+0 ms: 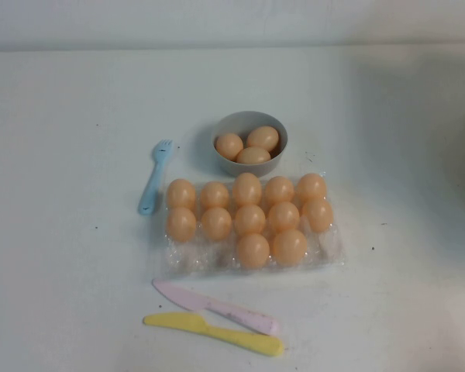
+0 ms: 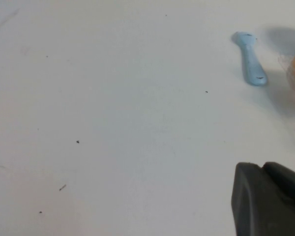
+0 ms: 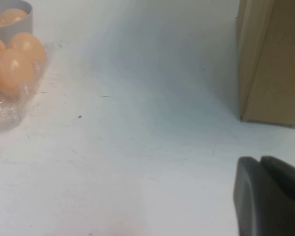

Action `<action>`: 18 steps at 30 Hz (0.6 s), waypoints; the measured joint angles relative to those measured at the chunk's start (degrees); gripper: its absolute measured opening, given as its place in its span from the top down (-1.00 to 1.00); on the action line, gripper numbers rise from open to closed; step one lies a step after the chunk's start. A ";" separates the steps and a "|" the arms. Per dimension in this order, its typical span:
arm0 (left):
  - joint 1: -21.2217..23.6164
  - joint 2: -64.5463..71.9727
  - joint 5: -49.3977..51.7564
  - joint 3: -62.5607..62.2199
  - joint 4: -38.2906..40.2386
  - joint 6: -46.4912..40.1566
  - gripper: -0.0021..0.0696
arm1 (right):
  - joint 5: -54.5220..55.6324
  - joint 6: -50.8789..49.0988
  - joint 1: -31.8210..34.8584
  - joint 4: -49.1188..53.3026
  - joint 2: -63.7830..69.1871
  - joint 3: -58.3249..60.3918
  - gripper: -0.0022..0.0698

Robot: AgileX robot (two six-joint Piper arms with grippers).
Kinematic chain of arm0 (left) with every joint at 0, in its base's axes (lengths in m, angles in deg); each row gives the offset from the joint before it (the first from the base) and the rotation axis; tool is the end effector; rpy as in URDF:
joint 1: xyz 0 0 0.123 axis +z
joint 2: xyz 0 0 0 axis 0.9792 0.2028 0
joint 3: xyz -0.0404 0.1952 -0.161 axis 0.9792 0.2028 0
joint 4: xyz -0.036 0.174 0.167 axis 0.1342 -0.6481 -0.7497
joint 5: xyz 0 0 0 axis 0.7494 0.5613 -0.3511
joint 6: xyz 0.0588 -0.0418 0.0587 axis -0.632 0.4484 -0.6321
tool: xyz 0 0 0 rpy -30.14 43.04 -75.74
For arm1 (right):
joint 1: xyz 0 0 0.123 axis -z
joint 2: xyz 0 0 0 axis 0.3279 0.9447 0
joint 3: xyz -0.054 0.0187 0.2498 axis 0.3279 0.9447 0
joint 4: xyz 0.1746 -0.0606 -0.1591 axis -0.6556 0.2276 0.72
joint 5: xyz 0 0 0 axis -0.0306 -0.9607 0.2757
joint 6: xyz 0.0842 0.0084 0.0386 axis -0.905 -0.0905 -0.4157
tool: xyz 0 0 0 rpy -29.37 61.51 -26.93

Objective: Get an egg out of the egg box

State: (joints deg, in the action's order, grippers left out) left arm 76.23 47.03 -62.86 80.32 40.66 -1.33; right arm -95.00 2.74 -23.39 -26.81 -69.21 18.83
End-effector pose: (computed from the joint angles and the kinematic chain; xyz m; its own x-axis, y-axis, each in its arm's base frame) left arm 0.0753 -0.0078 0.1715 -0.3046 -0.1284 -0.9438 0.0463 0.9877 -0.1494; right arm 0.0754 0.0075 0.1727 -0.2882 0.0341 -0.9570 -0.0784 0.9952 0.0590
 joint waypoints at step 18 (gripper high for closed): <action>0.00 0.00 0.00 0.00 0.00 0.00 0.95 | 2.21 0.00 0.00 -18.68 0.00 0.00 0.99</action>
State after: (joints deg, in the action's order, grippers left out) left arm 76.23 47.03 -62.86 80.32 40.66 -1.33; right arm -92.79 2.74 -23.39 -45.49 -69.21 18.83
